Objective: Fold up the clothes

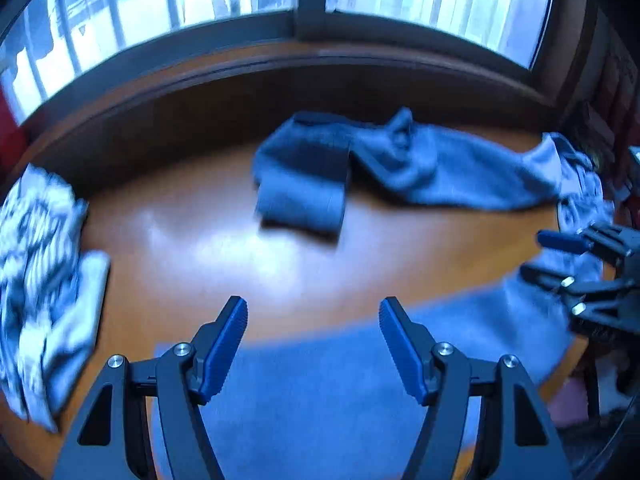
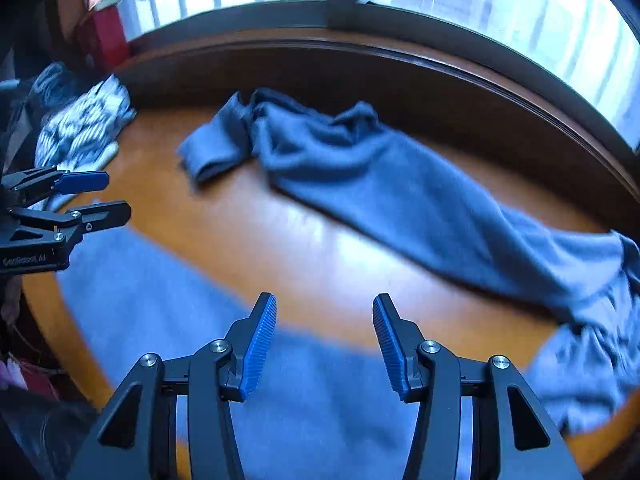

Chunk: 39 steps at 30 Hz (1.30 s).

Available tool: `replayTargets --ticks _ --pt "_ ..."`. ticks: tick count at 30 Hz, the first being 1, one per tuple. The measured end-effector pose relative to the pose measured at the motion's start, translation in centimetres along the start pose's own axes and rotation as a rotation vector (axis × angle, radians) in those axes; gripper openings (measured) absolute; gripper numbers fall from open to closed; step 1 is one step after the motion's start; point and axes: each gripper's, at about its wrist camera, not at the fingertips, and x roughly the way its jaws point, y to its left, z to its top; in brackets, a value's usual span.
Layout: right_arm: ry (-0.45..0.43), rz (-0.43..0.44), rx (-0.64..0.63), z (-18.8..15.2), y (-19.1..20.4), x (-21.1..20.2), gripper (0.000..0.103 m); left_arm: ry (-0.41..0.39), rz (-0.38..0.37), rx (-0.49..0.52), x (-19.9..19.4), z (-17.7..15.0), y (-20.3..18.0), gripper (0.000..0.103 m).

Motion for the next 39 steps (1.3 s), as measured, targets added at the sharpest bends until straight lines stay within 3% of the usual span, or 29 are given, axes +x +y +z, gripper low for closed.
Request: replayTargets --ticks 7,10,15,21,22,23,24,25,27,28,33,37,39 --pt "-0.013 0.063 -0.049 4.3 0.3 4.0 0.05 0.011 -0.044 -0.163 4.5 8.1 0.9 0.067" --pt "0.004 0.093 -0.066 4.8 0.6 5.2 0.05 0.016 -0.067 -0.255 5.6 10.1 2.1 0.067" --pt "0.017 0.104 -0.048 5.2 0.7 6.2 0.05 0.066 -0.044 -0.281 7.5 11.6 2.7 0.067" --pt "0.012 0.08 -0.033 5.6 1.0 6.3 0.05 0.091 -0.019 -0.255 9.6 11.8 3.3 0.066" --pt "0.009 0.065 -0.029 5.6 1.1 6.2 0.047 0.083 -0.023 -0.251 9.5 11.8 3.5 0.057" --pt "0.006 0.047 -0.025 5.6 1.2 6.1 0.043 0.077 -0.023 -0.235 9.3 11.8 3.6 0.047" --pt "0.003 0.03 -0.022 5.5 1.2 6.1 0.03 0.072 -0.021 -0.219 9.0 11.8 3.8 0.03" --pt "-0.001 0.013 -0.018 5.5 1.3 6.0 0.017 0.065 -0.001 -0.197 8.6 11.7 4.1 0.028" --pt "-0.007 -0.022 -0.01 5.5 1.4 5.8 0.006 0.044 0.033 -0.199 7.4 11.3 5.2 0.021" --pt "-0.01 -0.039 -0.006 5.5 1.4 5.7 0.005 0.033 0.05 -0.2 6.8 11.1 5.7 0.021" --pt "-0.048 0.052 0.031 5.0 2.2 3.1 0.005 -0.033 0.187 -0.264 2.0 9.8 11.0 0.021" --pt "0.001 0.116 0.002 3.5 3.7 2.3 0.003 -0.035 0.274 -0.329 -0.8 7.6 15.6 0.021" --pt "0.035 0.145 -0.022 2.7 5.0 2.2 0.003 -0.022 0.285 -0.338 -0.7 6.8 16.1 0.021"
